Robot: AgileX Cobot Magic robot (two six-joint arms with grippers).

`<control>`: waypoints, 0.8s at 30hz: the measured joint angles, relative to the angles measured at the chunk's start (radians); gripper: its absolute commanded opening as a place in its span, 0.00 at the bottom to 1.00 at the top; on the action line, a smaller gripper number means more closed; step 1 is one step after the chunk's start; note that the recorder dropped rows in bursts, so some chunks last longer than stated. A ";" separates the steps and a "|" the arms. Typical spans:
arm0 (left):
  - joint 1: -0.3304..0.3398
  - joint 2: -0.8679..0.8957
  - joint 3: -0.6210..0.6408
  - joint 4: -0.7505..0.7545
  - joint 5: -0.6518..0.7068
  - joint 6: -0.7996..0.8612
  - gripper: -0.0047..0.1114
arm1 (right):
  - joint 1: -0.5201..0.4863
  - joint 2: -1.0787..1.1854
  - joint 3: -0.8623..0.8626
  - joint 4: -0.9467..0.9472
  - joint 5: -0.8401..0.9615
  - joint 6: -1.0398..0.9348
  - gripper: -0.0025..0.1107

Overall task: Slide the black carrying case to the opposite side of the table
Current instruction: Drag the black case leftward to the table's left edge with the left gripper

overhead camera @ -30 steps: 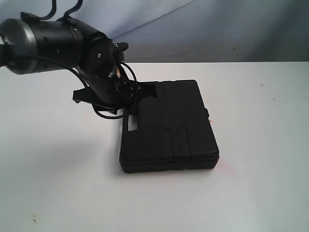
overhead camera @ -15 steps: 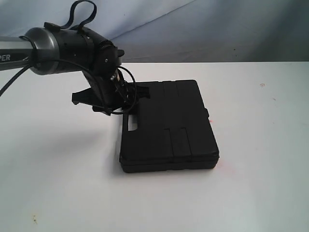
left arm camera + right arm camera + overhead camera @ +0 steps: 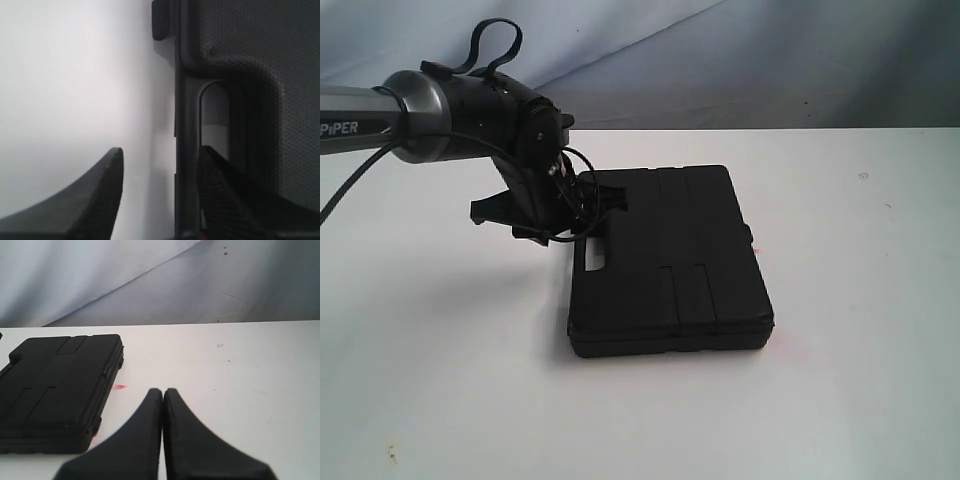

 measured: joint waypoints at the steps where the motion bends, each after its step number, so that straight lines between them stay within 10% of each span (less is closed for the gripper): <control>1: 0.000 0.000 0.000 -0.007 -0.009 0.002 0.43 | 0.000 0.000 0.000 0.000 0.000 0.000 0.02; 24: 0.000 0.074 0.000 -0.047 -0.053 0.048 0.43 | 0.000 0.000 0.000 0.000 0.000 0.000 0.02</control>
